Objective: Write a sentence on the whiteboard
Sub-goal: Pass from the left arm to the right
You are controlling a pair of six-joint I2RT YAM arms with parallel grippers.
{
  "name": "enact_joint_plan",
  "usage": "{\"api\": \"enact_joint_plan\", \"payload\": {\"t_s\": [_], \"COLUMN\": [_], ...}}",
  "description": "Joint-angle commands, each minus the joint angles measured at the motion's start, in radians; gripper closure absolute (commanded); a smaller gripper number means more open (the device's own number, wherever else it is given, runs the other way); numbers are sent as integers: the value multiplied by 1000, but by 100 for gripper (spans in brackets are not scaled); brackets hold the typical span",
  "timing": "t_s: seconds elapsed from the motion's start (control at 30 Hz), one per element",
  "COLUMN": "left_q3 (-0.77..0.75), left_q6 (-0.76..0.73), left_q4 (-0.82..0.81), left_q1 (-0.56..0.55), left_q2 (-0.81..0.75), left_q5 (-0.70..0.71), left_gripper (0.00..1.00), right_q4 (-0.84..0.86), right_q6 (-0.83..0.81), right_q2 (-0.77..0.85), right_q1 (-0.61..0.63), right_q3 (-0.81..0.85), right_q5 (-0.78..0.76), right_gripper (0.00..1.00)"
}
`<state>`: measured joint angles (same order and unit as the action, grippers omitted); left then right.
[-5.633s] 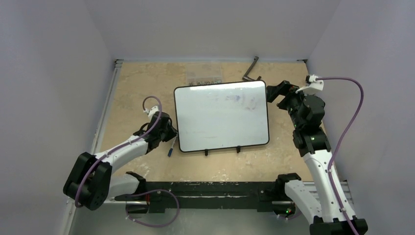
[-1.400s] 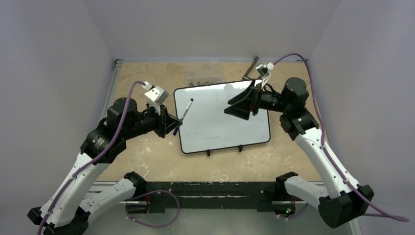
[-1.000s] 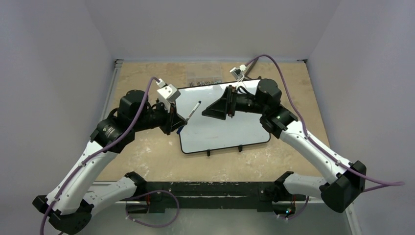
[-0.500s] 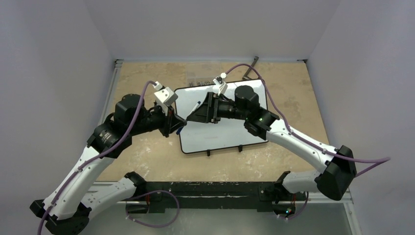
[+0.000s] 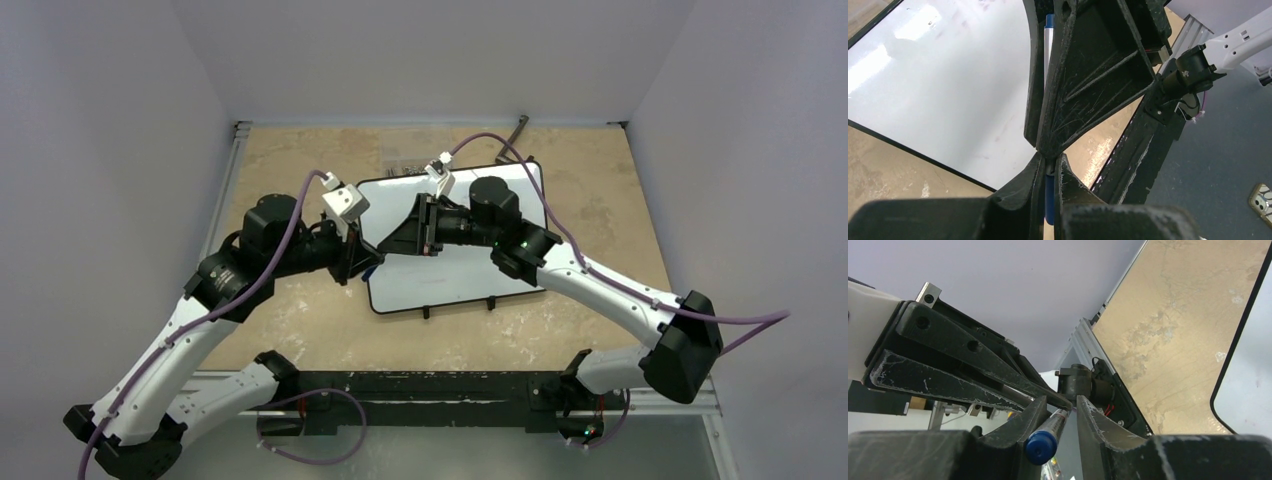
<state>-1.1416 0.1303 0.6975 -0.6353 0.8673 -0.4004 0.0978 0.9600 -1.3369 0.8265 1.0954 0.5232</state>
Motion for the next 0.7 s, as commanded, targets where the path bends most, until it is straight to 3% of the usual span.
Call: {"api": "enact_joint_plan", "payload": {"t_s": [0.0,0.1,0.23,0.27,0.37,0.43,0.53,0.67], "left_q3": [0,0,-5,-4,-9,-6,12,22], "left_q6": [-33,-38,-33,-28,-13,-11,-13,-21], "left_q4": [-45,-39,-30,-30,-24,-20,-33,-38], "left_q1": [-14,-14,-14,-15,-14,-14,-14,-15], "left_q2": [-7,-9,-13,-16,-23,-37,-67,-73], "left_q5": [-73,-61,-18,0,47,74,92,90], "left_gripper": [100,100,97,86,38,23,17,31], "right_q4": [35,8,-7,-6,-17,-29,-30,-52], "right_q6": [-12,-31,-38,-37,-40,-45,-42,-41], "right_q2": [-1,7,34,42,71,93,110,107], "right_q1": [3,4,3,4,4,3,3,3], "right_q3": [40,42,26,22,26,37,53,87], "right_q5": [17,25,9,-2,-76,-135,-153,-174], "right_gripper": [77,97,100,100,100,100,100,100]}}
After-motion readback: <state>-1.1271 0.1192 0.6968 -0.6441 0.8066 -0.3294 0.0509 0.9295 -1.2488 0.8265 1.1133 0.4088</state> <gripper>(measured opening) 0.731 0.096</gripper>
